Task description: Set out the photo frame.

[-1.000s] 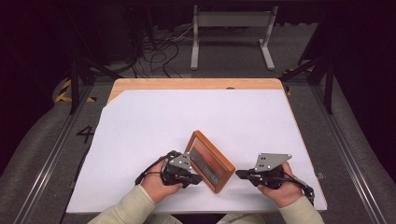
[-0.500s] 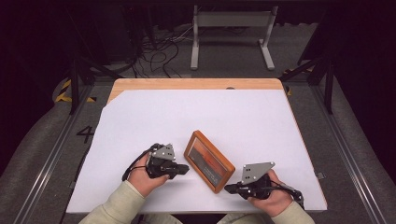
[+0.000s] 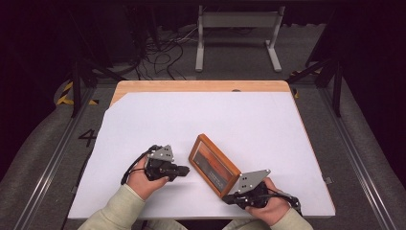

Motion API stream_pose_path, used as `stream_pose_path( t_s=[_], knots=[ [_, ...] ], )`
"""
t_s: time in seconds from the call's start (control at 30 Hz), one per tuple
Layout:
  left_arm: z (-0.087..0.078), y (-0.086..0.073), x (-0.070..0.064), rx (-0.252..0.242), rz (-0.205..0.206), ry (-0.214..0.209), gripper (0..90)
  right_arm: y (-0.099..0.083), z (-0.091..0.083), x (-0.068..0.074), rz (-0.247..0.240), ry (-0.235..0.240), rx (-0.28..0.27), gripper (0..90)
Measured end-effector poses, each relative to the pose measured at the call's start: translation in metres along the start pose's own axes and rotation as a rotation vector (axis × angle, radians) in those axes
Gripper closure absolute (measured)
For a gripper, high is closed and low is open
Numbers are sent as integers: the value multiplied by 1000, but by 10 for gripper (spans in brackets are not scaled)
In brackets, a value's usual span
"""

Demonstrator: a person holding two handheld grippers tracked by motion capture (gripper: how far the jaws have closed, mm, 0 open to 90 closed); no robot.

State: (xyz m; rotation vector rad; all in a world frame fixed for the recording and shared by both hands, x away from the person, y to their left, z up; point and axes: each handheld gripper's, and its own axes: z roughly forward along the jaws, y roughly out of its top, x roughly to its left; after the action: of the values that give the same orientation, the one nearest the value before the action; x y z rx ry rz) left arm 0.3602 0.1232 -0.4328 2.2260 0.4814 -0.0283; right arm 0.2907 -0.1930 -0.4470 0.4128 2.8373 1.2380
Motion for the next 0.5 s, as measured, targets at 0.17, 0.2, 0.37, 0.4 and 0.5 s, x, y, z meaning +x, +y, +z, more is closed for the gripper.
stream_pose_path(
  t_s=[0.17,0.2,0.37,0.4,0.5],
  knots=[
    [0,0,0,0,-3,-3,850,-1,2,-1,27,-3,-18,900],
    [0,0,0,0,-3,-3,850,-1,2,-1,27,-3,-18,900],
    [0,0,0,1,-3,-4,851,-1,6,0,37,-1,-16,900],
    [0,0,0,-1,-3,-6,853,-1,6,0,35,-1,-15,900],
    [0,0,0,-1,-4,-8,853,0,5,0,43,-13,-12,900]
  ],
)
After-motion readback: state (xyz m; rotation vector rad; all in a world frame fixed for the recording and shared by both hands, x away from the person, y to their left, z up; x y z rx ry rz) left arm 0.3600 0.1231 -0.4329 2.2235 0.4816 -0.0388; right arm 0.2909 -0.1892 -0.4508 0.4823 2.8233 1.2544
